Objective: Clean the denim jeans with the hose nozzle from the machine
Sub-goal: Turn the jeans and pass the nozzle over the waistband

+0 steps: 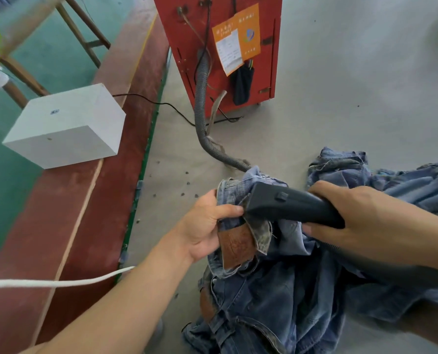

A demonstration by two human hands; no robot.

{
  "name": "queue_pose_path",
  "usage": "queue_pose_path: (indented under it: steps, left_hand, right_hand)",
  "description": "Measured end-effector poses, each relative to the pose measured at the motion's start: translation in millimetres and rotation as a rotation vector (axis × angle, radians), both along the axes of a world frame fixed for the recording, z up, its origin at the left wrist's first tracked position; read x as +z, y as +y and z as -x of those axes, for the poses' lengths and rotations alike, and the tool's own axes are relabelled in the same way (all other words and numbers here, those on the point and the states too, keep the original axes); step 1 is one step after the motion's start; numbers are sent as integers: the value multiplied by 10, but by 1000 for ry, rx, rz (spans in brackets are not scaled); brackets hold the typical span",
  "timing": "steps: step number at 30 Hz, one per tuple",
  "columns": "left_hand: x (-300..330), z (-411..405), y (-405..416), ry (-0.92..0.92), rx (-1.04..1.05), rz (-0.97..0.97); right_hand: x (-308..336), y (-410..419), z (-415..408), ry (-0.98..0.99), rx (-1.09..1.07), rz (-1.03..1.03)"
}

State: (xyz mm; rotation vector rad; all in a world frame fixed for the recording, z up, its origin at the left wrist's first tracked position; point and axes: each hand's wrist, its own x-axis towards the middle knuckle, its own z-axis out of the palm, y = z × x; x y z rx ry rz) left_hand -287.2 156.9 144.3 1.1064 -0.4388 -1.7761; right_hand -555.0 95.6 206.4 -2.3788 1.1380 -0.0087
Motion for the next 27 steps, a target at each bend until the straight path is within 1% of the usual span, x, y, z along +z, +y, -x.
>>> queue_pose_path:
  steps: [3, 6, 9, 10, 12, 14, 16, 18, 20, 23, 25, 27]
  left_hand:
    - [-43, 9, 33, 31, -86, 12]
    - [-103, -35, 101, -3, -120, -61]
    - [-175, -117, 139, 27, -47, -187]
    - [-189, -147, 132, -6, -18, -221]
    - [-210, -182, 114, -187, 19, -299]
    - [-225, -134, 105, -348, 25, -339]
    - [-272, -69, 99, -421, 7, -338]
    - [-296, -32, 92, -395, -5, -317]
    - [-314, -49, 82, -264, 22, -275]
    - [-360, -90, 47, -53, 117, -209]
    - [-430, -62, -1, -46, 183, -247]
    - [-500, -18, -44, -101, 209, -357]
  right_hand:
    - [-8, 17, -94, -91, -34, -16]
    - [58, -115, -40, -168, -140, -12]
    - [127, -312, 201, -106, -168, -5]
    - [111, -357, 280, -58, -159, 9]
    - [26, -393, 366, 40, -101, 45]
    - [-68, -360, 344, 92, -23, 50]
    - [-118, -296, 283, 129, 61, 17]
    - [-118, -243, 250, 152, 109, -15]
    - [-127, -220, 254, 156, 109, -42]
    - [-158, -213, 273, 164, 97, -54]
    - [-177, -216, 286, 172, 91, -46]
    - [-183, -222, 290, 163, 85, -40]
